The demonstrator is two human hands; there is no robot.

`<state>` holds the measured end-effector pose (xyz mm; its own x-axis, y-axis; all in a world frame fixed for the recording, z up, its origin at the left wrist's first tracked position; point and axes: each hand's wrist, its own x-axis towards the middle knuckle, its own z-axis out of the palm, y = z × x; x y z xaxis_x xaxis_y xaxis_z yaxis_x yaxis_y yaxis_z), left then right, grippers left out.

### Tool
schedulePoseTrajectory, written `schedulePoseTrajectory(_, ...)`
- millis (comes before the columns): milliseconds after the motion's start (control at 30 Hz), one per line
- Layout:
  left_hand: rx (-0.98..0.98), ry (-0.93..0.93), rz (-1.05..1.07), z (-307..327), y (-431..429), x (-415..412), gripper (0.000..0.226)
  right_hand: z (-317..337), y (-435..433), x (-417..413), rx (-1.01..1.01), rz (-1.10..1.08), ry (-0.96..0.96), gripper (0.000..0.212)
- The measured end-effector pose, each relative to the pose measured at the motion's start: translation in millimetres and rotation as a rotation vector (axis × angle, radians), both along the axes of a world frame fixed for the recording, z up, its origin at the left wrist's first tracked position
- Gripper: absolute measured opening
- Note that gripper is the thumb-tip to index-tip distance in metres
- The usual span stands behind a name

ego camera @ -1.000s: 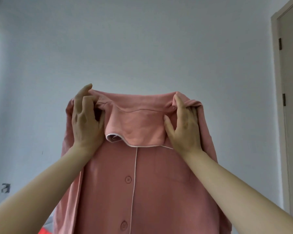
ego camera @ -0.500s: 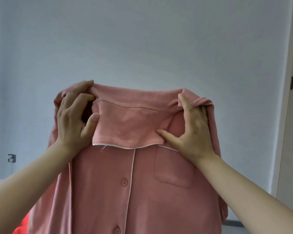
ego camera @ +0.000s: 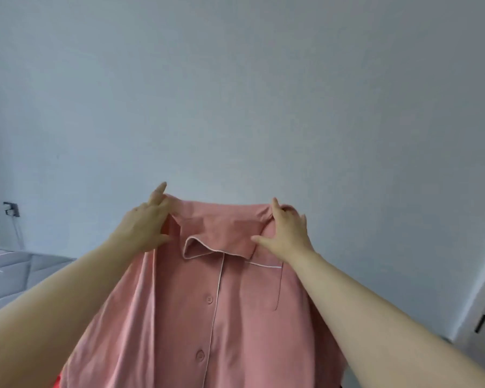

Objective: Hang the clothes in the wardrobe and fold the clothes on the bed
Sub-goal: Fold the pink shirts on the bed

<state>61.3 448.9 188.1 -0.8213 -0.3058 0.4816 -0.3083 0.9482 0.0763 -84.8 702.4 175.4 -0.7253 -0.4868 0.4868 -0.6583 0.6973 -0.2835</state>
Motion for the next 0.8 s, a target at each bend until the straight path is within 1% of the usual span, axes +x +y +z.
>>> schedulePoseTrajectory(33,0.071,-0.075,0.031,-21,-4,-17,0.069,-20,-8,-14,-0.013,0.001,-0.138,0.103)
schedulePoseTrajectory(67,0.114,-0.119,0.028,-43,-6,-29,0.064,-43,-14,-23,-0.014,0.016,-0.229,0.099)
schedulePoseTrajectory(233,0.174,-0.245,-0.147,-140,13,-54,0.038,-144,-2,-22,0.157,0.078,-0.364,0.076)
schedulePoseTrajectory(300,0.195,-0.271,-0.189,-169,25,-49,0.035,-173,12,-14,0.154,0.097,-0.425,0.069)
schedulePoseTrajectory(400,0.294,-0.290,-0.203,-207,45,-30,0.035,-208,31,10,0.164,0.122,-0.515,0.061)
schedulePoseTrajectory(567,0.442,-0.354,-0.243,-258,75,23,0.030,-254,54,62,0.219,0.168,-0.580,0.053)
schedulePoseTrajectory(633,0.456,-0.369,-0.236,-272,85,46,0.029,-265,58,80,0.259,0.185,-0.591,0.051)
schedulePoseTrajectory(733,0.481,-0.362,-0.247,-288,91,79,0.023,-277,59,103,0.268,0.219,-0.593,0.049)
schedulePoseTrajectory(800,0.482,-0.359,-0.224,-295,93,98,0.027,-281,59,117,0.279,0.256,-0.581,0.049)
